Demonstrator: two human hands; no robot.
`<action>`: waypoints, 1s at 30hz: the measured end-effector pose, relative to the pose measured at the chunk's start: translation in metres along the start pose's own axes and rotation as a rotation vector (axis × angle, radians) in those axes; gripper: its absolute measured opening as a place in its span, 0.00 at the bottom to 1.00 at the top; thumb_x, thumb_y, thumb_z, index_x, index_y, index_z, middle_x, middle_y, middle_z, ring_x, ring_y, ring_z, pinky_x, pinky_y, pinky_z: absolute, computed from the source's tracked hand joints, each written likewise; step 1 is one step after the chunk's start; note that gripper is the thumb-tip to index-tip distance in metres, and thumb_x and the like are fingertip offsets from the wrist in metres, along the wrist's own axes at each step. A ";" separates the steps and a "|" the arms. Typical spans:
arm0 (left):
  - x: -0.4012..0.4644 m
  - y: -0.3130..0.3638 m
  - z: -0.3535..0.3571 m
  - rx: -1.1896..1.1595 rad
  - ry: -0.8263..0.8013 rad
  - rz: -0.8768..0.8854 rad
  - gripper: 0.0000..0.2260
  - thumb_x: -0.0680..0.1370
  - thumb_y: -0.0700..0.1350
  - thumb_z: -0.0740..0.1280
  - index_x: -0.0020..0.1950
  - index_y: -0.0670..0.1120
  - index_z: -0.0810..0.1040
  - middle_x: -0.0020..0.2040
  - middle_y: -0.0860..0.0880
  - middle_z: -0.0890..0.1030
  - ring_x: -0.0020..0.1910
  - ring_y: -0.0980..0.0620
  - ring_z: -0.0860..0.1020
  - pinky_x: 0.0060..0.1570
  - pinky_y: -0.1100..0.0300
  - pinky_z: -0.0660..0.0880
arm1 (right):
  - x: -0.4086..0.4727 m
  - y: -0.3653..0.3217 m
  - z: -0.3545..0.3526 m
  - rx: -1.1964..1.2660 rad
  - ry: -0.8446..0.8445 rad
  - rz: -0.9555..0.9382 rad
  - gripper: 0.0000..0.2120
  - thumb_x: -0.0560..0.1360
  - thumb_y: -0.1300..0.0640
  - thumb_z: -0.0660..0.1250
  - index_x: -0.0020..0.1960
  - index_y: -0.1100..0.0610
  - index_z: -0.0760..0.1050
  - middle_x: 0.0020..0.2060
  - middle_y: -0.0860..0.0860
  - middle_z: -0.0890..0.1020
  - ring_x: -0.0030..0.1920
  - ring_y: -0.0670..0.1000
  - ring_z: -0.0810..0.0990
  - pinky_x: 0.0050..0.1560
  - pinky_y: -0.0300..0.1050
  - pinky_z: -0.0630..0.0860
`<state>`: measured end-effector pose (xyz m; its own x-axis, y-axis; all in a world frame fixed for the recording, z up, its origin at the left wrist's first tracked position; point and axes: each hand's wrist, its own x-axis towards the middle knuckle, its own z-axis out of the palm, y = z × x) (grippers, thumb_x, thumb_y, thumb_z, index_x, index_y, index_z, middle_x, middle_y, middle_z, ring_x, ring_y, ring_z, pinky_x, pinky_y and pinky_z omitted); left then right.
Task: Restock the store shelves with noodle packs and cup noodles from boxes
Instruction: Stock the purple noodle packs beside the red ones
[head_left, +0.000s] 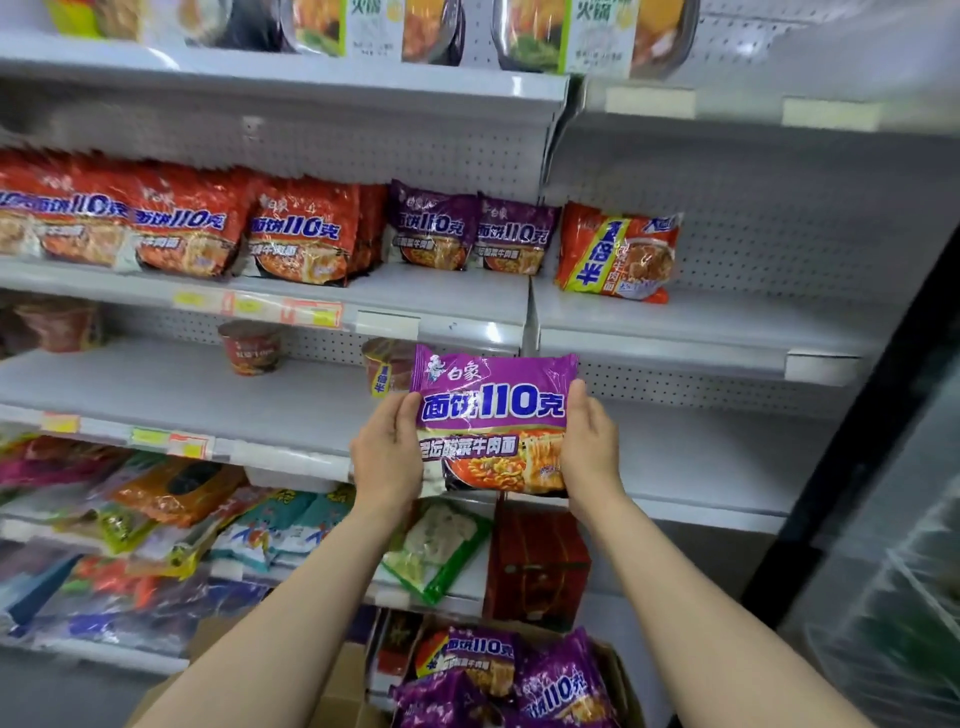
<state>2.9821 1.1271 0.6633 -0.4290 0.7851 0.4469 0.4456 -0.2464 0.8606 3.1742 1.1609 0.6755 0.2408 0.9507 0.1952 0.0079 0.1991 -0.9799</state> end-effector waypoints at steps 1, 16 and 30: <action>0.002 0.008 0.001 -0.036 0.006 -0.003 0.11 0.86 0.49 0.57 0.48 0.48 0.75 0.38 0.54 0.79 0.34 0.68 0.77 0.29 0.69 0.69 | 0.003 -0.005 -0.002 0.063 -0.022 0.019 0.19 0.84 0.40 0.55 0.51 0.54 0.75 0.43 0.52 0.86 0.44 0.52 0.87 0.46 0.48 0.82; 0.048 0.039 0.022 -0.397 0.082 0.006 0.12 0.85 0.47 0.59 0.50 0.42 0.78 0.41 0.49 0.82 0.33 0.63 0.79 0.28 0.71 0.71 | 0.040 -0.031 -0.014 -0.056 0.027 -0.205 0.07 0.85 0.50 0.57 0.51 0.49 0.71 0.47 0.49 0.84 0.46 0.49 0.84 0.43 0.51 0.82; 0.154 0.034 0.064 -0.466 0.006 -0.012 0.15 0.81 0.60 0.59 0.45 0.53 0.77 0.44 0.44 0.84 0.45 0.41 0.82 0.43 0.45 0.78 | 0.135 -0.061 0.021 -0.011 0.055 -0.173 0.14 0.84 0.45 0.60 0.55 0.55 0.75 0.47 0.49 0.85 0.48 0.50 0.86 0.43 0.46 0.82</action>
<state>2.9810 1.2761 0.7458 -0.4373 0.7863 0.4365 0.0411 -0.4674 0.8831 3.1854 1.2816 0.7629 0.2880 0.8878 0.3589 0.0640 0.3561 -0.9323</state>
